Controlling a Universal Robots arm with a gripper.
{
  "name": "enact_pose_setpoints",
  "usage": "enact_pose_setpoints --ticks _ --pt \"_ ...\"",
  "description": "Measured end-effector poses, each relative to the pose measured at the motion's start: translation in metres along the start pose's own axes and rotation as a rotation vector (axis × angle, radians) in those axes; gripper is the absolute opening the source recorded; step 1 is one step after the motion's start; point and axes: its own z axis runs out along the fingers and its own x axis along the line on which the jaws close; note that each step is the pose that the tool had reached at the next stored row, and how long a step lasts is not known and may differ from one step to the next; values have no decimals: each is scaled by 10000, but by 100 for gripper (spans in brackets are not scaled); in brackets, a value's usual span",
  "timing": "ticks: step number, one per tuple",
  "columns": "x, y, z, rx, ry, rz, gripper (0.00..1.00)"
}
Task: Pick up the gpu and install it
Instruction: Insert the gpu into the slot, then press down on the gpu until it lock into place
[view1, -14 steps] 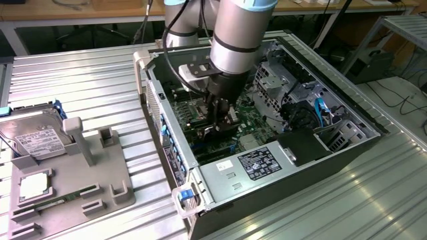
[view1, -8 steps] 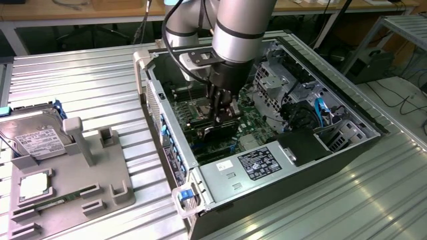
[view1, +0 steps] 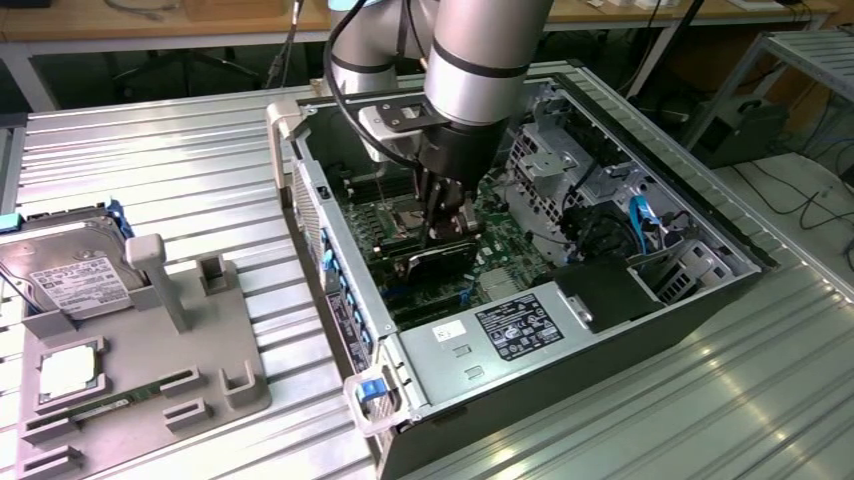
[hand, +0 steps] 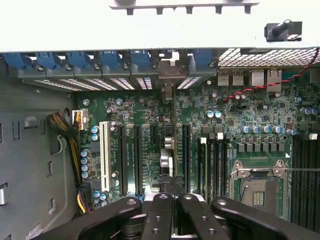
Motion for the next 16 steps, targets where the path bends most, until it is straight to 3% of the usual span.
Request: enact_pose_setpoints --ticks 10,16 --pt "0 2 0 0 0 0 11" --pt "1 88 1 2 1 -9 11"
